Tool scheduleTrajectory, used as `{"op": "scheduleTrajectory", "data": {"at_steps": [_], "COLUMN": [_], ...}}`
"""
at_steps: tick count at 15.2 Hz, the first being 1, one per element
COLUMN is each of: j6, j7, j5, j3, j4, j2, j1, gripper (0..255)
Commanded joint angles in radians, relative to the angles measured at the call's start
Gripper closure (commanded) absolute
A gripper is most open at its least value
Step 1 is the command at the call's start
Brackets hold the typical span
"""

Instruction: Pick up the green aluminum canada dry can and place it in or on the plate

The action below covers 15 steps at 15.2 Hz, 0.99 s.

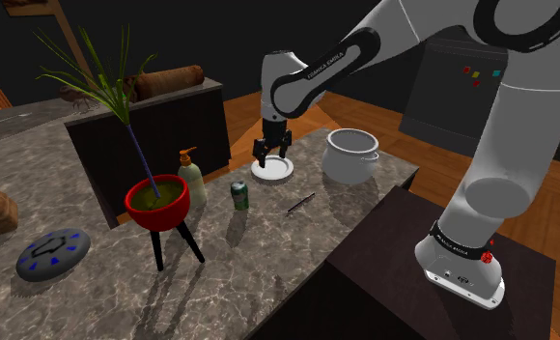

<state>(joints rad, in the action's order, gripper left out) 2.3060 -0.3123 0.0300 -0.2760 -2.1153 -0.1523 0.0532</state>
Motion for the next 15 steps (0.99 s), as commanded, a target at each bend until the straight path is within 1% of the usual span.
{"op": "scheduleTrajectory", "data": {"at_steps": [1,6,10,11,15], "j6": [0.018,0.044,0.042,0.040,0.074], "j7": [-0.028,-0.080,-0.109,-0.111,-0.116], "j5": [-0.024,-0.074,-0.102,-0.105,-0.113], "j3": [-0.001,0.011,0.025,0.028,0.034], "j4": [0.064,0.230,0.392,0.415,0.419], "j2": [-0.083,-0.280,-0.441,-0.462,-0.500], "j1": [0.015,0.059,0.100,0.105,0.113], "gripper": [0,0,0,0,0]}}
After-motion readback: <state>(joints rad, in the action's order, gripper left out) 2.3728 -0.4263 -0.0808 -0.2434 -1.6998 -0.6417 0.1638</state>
